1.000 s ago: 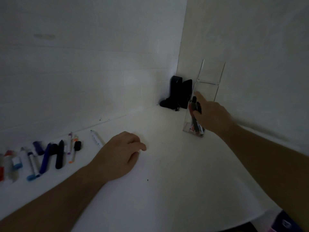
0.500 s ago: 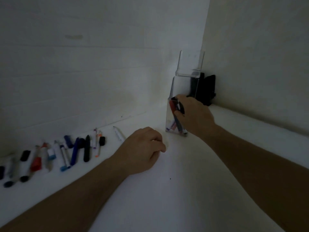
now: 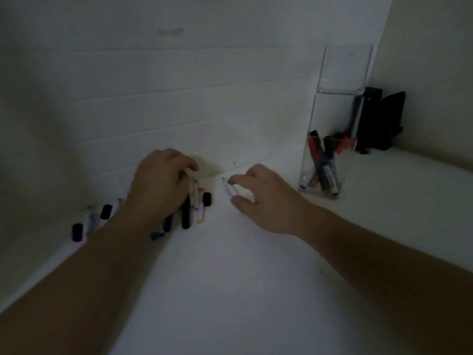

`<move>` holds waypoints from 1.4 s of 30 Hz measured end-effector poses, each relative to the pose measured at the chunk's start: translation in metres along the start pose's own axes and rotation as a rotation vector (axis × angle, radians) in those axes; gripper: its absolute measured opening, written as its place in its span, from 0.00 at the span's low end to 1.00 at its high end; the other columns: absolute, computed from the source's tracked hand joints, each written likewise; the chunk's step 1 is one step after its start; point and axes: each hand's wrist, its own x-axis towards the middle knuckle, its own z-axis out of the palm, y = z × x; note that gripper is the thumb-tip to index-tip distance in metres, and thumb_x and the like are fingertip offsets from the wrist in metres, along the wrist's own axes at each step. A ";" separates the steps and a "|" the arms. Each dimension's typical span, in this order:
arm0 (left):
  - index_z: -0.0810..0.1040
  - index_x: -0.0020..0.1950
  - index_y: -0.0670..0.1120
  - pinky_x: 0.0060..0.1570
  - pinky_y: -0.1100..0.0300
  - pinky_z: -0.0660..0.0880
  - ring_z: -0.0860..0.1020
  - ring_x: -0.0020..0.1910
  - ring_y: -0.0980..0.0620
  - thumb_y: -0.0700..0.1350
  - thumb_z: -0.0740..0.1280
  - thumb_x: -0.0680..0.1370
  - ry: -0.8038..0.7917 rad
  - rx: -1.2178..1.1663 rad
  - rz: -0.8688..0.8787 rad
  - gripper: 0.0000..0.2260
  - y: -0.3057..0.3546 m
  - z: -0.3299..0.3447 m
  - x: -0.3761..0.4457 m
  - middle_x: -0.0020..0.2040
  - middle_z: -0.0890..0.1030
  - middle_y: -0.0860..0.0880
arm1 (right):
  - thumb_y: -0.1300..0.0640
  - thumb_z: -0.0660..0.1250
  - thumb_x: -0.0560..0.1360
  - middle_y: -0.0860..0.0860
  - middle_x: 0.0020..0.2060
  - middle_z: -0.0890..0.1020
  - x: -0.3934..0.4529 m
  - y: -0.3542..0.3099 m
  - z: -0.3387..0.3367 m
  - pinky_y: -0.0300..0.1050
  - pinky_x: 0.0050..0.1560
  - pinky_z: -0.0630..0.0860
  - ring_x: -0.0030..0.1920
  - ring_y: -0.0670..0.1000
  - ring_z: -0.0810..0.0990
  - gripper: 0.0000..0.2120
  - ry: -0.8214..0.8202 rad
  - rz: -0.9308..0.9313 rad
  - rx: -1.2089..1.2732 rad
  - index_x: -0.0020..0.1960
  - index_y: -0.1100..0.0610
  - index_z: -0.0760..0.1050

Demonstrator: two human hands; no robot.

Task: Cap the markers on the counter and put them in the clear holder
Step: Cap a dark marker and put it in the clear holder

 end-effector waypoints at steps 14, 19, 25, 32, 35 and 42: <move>0.81 0.61 0.57 0.52 0.53 0.62 0.73 0.53 0.48 0.59 0.59 0.74 -0.253 0.199 0.068 0.20 0.028 0.025 -0.006 0.52 0.82 0.54 | 0.51 0.61 0.82 0.48 0.31 0.70 -0.020 0.029 0.003 0.45 0.29 0.61 0.30 0.49 0.69 0.16 0.137 0.195 0.008 0.39 0.48 0.58; 0.83 0.58 0.57 0.48 0.54 0.62 0.73 0.50 0.48 0.56 0.58 0.74 -0.283 0.224 0.094 0.19 0.032 0.030 -0.005 0.48 0.81 0.53 | 0.51 0.62 0.81 0.49 0.30 0.71 -0.022 0.028 0.002 0.51 0.32 0.68 0.30 0.50 0.70 0.16 0.168 0.222 0.089 0.39 0.50 0.59; 0.81 0.59 0.60 0.46 0.54 0.58 0.74 0.48 0.47 0.54 0.60 0.77 -0.294 0.250 0.124 0.14 0.035 0.027 -0.006 0.46 0.82 0.54 | 0.51 0.62 0.81 0.50 0.32 0.72 -0.021 0.031 0.004 0.54 0.35 0.72 0.33 0.53 0.71 0.14 0.166 0.235 0.101 0.40 0.52 0.61; 0.77 0.69 0.50 0.53 0.58 0.71 0.78 0.52 0.46 0.40 0.60 0.83 -0.151 -0.055 0.071 0.16 0.034 0.026 -0.002 0.56 0.80 0.47 | 0.48 0.61 0.81 0.49 0.34 0.78 -0.020 0.034 0.002 0.53 0.36 0.76 0.33 0.51 0.77 0.07 0.212 0.230 0.164 0.52 0.48 0.63; 0.82 0.62 0.49 0.51 0.78 0.65 0.74 0.49 0.60 0.35 0.62 0.82 -0.104 -0.265 -0.007 0.15 0.042 0.018 -0.004 0.55 0.77 0.51 | 0.46 0.61 0.81 0.49 0.35 0.79 -0.021 0.034 0.001 0.53 0.39 0.78 0.35 0.51 0.78 0.11 0.219 0.245 0.194 0.61 0.46 0.65; 0.80 0.58 0.51 0.45 0.81 0.67 0.79 0.52 0.56 0.37 0.63 0.82 -0.155 -0.374 -0.120 0.12 0.046 0.018 -0.010 0.53 0.82 0.53 | 0.41 0.58 0.82 0.48 0.30 0.76 -0.022 0.035 0.003 0.48 0.32 0.71 0.31 0.47 0.74 0.13 0.238 0.158 0.169 0.50 0.48 0.75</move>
